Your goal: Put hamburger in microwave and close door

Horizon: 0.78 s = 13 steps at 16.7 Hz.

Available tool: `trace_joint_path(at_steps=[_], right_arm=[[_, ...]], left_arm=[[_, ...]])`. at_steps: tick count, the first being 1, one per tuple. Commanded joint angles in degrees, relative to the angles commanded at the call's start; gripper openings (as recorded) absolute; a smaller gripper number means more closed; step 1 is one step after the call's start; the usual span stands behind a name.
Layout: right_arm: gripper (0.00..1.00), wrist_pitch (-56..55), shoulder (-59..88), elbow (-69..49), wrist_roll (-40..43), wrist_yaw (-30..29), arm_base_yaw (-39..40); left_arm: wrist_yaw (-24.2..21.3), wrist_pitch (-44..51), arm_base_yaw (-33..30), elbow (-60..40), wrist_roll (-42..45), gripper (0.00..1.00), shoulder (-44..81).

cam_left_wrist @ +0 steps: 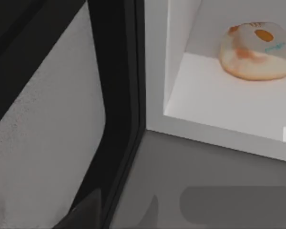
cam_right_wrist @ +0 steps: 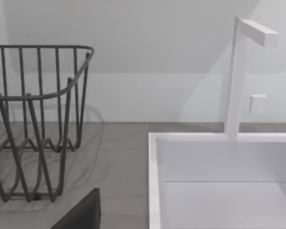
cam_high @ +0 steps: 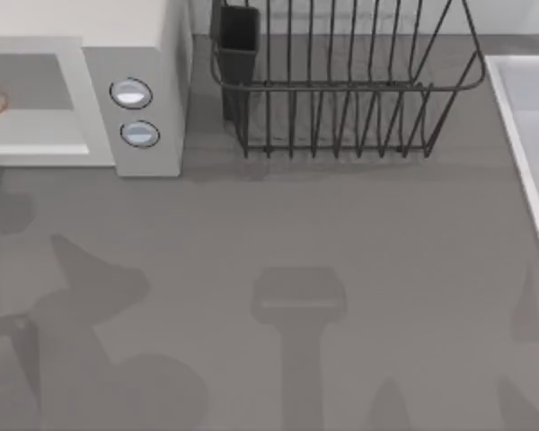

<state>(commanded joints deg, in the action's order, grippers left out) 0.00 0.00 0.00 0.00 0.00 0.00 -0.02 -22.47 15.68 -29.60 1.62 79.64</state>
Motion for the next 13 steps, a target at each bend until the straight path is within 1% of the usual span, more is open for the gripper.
trace_joint_path(at_steps=[3,6,9,13], right_arm=[[1.00,0.00,0.00,0.00,0.00,0.00,0.00],[1.00,0.00,0.00,0.00,0.00,0.00,0.00],[1.00,0.00,0.00,0.00,0.00,0.00,0.00],[1.00,0.00,0.00,0.00,0.00,0.00,0.00]], left_arm=[[0.02,0.57,-0.36,0.73,-0.03,1.00,-1.74],[0.01,2.43,-1.68,3.16,-0.17,1.00,-8.45],[-0.02,5.32,-3.73,7.00,-0.40,1.00,-19.59],[-0.03,10.34,-7.21,13.72,-0.81,1.00,-38.99]])
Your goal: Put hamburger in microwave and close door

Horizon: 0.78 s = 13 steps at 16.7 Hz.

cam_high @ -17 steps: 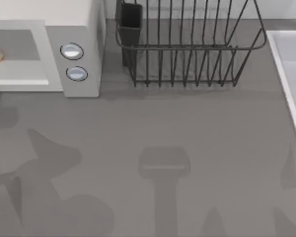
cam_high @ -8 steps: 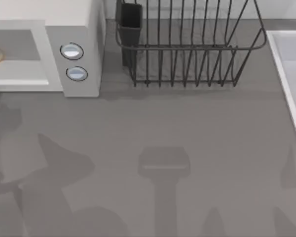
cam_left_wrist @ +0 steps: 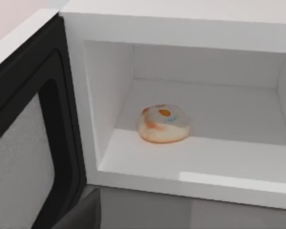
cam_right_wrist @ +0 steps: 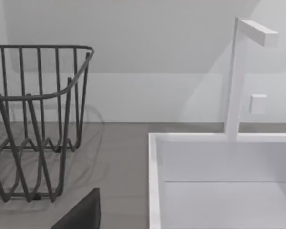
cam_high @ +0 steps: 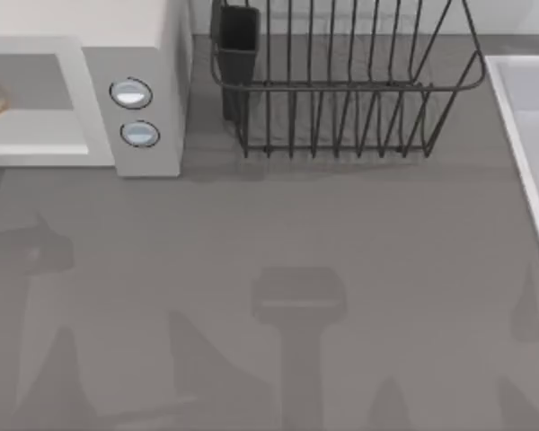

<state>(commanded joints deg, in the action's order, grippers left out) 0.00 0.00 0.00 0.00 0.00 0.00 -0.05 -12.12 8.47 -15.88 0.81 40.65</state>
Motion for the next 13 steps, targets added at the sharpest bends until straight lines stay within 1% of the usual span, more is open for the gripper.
trace_joint_path(at_steps=[4,7,10,13], right_arm=[[1.00,0.00,0.00,0.00,0.00,0.00,0.00],[1.00,0.00,0.00,0.00,0.00,0.00,0.00],[1.00,0.00,0.00,0.00,0.00,0.00,0.00],[1.00,0.00,0.00,0.00,0.00,0.00,0.00]], left_arm=[[0.02,5.70,-3.99,7.40,-0.39,1.00,-19.99],[0.06,9.30,-6.48,12.13,-0.61,1.00,-31.96],[0.06,11.54,-8.05,15.12,-0.77,1.00,-38.99],[0.05,12.12,-8.46,15.88,-0.81,1.00,-40.65]])
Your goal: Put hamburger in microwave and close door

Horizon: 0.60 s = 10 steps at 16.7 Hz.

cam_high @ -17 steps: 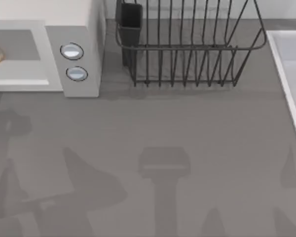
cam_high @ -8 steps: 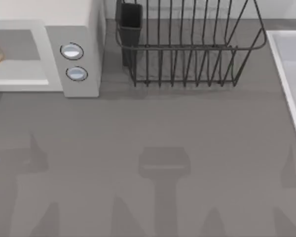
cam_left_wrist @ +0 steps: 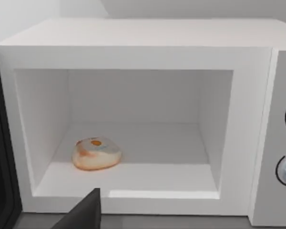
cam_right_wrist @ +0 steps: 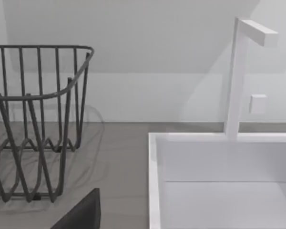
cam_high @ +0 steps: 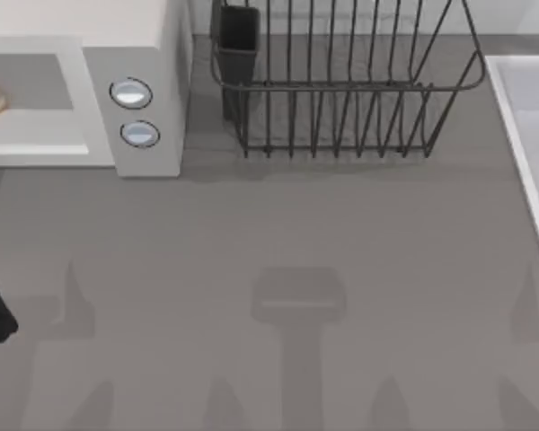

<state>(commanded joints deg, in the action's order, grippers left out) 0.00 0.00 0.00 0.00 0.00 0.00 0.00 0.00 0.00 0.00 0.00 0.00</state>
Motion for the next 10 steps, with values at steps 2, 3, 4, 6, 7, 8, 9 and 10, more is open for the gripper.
trace_joint_path(at_steps=[2,3,4,6,7,8,9,10], right_arm=[[1.00,0.00,0.00,0.00,0.00,0.00,0.00],[1.00,0.00,0.00,0.00,0.00,0.00,0.00],[1.00,0.00,0.00,0.00,0.00,0.00,0.00],[1.00,0.00,0.00,0.00,0.00,0.00,0.00],[1.00,0.00,0.00,0.00,0.00,0.00,0.00],[1.00,0.00,0.00,0.00,0.00,0.00,0.00],[1.00,0.00,0.00,0.00,0.00,0.00,0.00],[1.00,0.00,0.00,0.00,0.00,0.00,0.00]], left_arm=[[0.00,0.00,0.00,0.00,0.00,1.00,0.00],[0.00,0.00,0.00,0.00,0.00,1.00,0.00],[0.00,0.00,0.00,0.00,0.00,0.92,0.00],[0.00,0.00,0.00,0.00,0.00,0.77,0.00],[0.00,0.00,0.00,0.00,0.00,0.70,0.00],[0.00,0.00,0.00,0.00,0.00,0.62,0.00],[0.00,0.00,0.00,0.00,0.00,0.55,0.00],[0.00,0.00,0.00,0.00,0.00,0.47,0.00]])
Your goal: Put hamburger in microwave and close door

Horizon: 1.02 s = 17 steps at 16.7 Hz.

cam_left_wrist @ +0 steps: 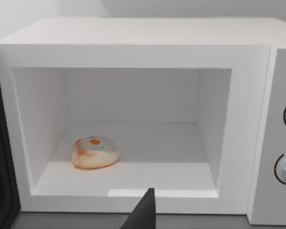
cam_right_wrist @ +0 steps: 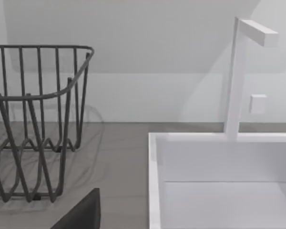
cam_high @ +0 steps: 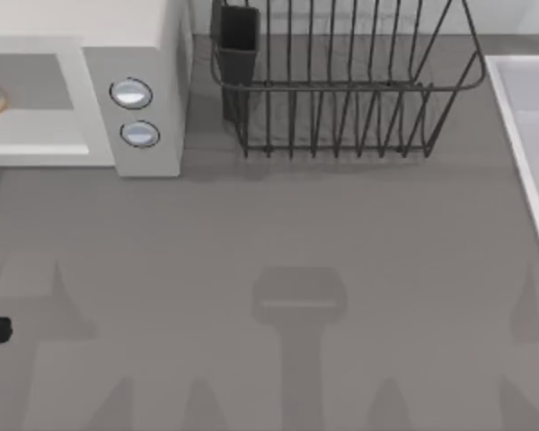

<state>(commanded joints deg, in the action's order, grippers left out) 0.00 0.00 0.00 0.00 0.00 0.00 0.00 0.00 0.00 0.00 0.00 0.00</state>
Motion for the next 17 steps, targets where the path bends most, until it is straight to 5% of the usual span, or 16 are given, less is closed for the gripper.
trace_joint_path(at_steps=[6,17], right_arm=[[1.00,0.00,0.00,0.00,0.00,0.00,0.00],[1.00,0.00,0.00,0.00,0.00,0.00,0.00]], left_arm=[[0.00,0.00,0.00,0.00,0.00,0.02,0.00],[-0.93,0.78,0.93,-0.05,-0.02,0.00,-0.75]])
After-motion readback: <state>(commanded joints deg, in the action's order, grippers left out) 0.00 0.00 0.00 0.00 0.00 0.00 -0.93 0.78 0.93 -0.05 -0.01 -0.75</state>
